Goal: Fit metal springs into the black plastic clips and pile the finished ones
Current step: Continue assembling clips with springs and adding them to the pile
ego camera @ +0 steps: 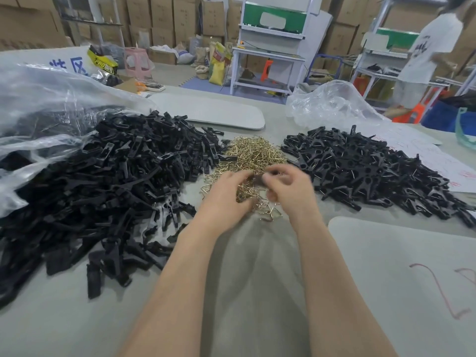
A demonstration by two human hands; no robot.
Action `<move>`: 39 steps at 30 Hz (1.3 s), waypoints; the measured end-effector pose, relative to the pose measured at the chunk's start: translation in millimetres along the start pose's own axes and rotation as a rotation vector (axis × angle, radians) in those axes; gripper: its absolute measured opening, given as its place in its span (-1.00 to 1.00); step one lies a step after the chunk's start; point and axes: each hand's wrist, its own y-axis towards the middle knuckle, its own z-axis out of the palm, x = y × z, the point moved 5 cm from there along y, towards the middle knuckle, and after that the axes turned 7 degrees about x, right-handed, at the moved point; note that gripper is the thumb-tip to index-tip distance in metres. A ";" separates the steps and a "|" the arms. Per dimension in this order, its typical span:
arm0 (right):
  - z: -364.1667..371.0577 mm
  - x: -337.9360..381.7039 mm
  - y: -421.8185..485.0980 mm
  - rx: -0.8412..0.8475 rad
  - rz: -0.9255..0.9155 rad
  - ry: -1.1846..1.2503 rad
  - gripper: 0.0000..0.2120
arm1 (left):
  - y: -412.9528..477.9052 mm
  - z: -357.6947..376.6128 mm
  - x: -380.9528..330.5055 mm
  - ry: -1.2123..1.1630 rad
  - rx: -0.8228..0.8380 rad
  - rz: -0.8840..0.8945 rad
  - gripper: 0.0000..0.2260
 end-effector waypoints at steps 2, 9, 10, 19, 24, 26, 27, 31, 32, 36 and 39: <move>-15.0 5.9 -1.7 -0.239 -0.081 0.263 -0.46 | -3.1 -14.3 1.6 -0.119 -0.225 -0.052 -0.55; 40.6 19.2 -15.9 0.095 -0.208 -0.482 -0.47 | -20.6 -54.1 19.2 -0.598 -0.841 -0.167 -0.87; 63.5 20.1 -20.8 0.261 -0.231 -0.535 -0.53 | -22.8 -57.7 19.2 -0.605 -0.883 -0.148 -0.88; 121.5 14.9 -44.2 0.322 -0.383 -0.915 -0.88 | -23.7 -57.7 26.8 -0.644 -0.933 -0.175 -0.86; 112.8 10.7 -37.6 0.274 -0.320 -0.796 -0.78 | -23.0 -55.8 29.1 -0.667 -0.921 -0.190 -0.86; 101.7 12.9 -31.9 0.201 -0.298 -0.686 -0.81 | -20.6 -54.0 30.1 -0.662 -0.896 -0.197 -0.86; 92.9 13.4 -27.5 0.159 -0.265 -0.574 -0.81 | -18.8 -52.6 30.7 -0.658 -0.875 -0.205 -0.86; 56.8 10.1 -15.5 0.064 -0.130 0.002 -0.85 | -6.9 -35.9 31.8 -0.673 -0.630 -0.240 -0.90; 51.4 8.9 -13.9 0.059 -0.117 0.109 -0.83 | -3.6 -29.1 29.8 -0.685 -0.529 -0.252 -0.90; 40.5 6.9 -10.9 0.018 -0.121 0.178 -0.81 | 2.2 -5.8 15.4 -0.842 -0.238 -0.212 -0.90; 39.5 9.4 -11.6 -0.016 -0.185 0.033 -0.82 | 2.8 -0.5 13.5 -0.903 -0.202 -0.204 -0.97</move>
